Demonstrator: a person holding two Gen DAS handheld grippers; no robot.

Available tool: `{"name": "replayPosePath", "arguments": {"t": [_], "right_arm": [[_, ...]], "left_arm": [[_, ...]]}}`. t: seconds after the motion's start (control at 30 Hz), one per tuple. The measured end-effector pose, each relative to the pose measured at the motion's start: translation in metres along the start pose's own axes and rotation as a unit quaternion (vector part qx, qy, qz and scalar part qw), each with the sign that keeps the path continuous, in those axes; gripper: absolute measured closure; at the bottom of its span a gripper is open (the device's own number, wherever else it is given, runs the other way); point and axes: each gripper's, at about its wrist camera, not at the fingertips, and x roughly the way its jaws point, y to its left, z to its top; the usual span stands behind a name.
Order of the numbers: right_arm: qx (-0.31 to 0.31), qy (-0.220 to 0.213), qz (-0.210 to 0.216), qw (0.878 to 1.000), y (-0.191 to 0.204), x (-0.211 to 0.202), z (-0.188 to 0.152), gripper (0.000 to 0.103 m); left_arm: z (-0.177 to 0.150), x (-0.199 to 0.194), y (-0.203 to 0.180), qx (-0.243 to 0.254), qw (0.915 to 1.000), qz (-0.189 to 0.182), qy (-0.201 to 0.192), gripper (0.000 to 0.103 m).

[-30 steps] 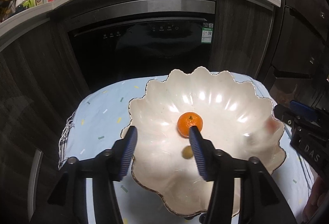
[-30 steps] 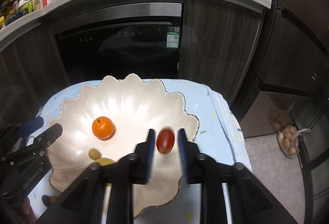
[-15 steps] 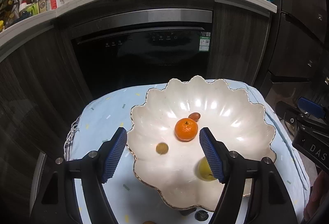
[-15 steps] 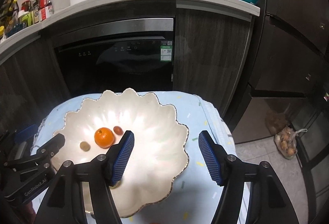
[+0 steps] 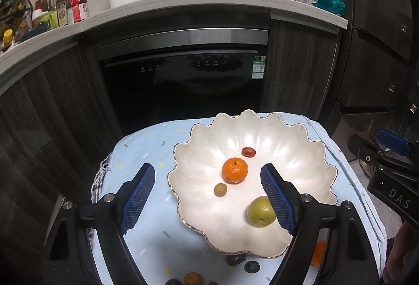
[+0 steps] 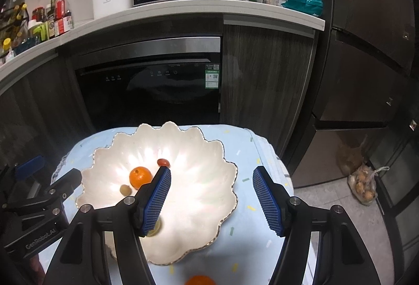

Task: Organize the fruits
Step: 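Withdraw both open tools from the bowl back over the table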

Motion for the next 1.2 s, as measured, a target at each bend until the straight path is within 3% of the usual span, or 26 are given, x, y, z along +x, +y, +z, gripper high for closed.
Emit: {"name": "replayPosePath", "arguments": {"t": [1.2], "right_arm": [[-0.020,-0.008,0.031,0.999,0.027,-0.038,-0.033,0.037]], "left_arm": [[-0.039,-0.043,0.028,-0.027,0.9994,0.018,0.013,0.020]]}}
